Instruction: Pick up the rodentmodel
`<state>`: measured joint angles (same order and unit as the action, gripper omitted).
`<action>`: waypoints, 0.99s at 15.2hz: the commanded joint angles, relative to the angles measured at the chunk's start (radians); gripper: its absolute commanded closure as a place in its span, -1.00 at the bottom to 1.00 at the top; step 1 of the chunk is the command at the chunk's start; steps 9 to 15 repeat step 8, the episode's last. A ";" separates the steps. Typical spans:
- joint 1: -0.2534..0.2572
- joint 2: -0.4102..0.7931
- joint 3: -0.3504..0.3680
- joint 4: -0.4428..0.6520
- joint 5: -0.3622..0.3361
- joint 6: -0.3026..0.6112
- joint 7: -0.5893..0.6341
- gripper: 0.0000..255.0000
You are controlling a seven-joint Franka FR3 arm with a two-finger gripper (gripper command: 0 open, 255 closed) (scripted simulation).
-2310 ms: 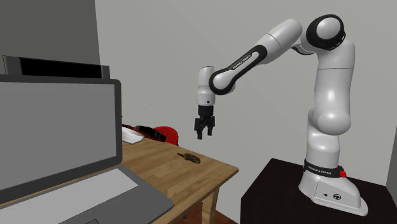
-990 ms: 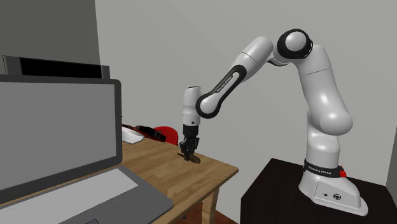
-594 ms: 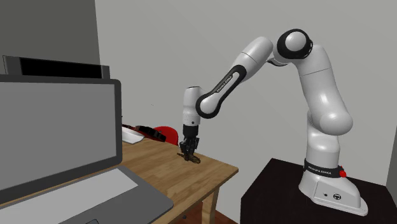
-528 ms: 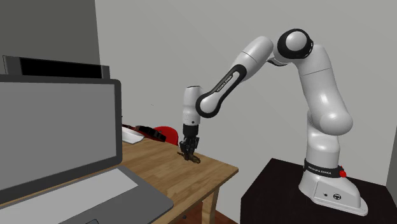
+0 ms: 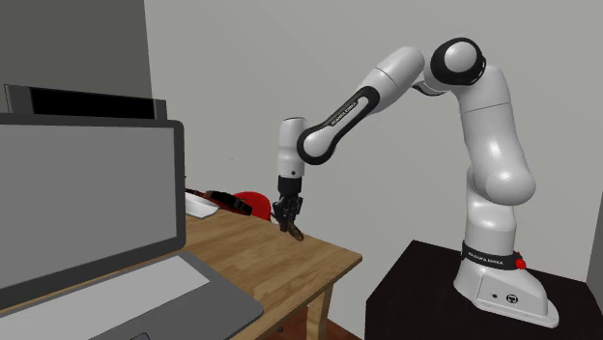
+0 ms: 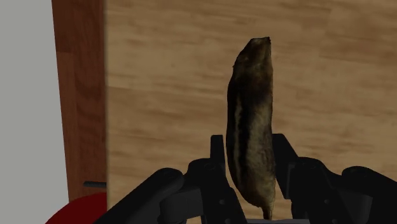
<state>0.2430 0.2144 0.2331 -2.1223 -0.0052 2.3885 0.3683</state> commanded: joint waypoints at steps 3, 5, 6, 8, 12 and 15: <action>-0.002 -0.031 0.003 0.020 0.009 -0.050 -0.003 1.00; -0.003 -0.046 0.004 0.029 0.014 -0.075 -0.005 1.00; -0.003 -0.054 0.005 0.034 0.016 -0.087 -0.007 1.00; -0.003 -0.055 0.005 0.035 0.016 -0.089 -0.007 1.00; -0.003 -0.055 0.005 0.035 0.016 -0.089 -0.007 1.00; -0.003 -0.055 0.005 0.035 0.016 -0.089 -0.007 1.00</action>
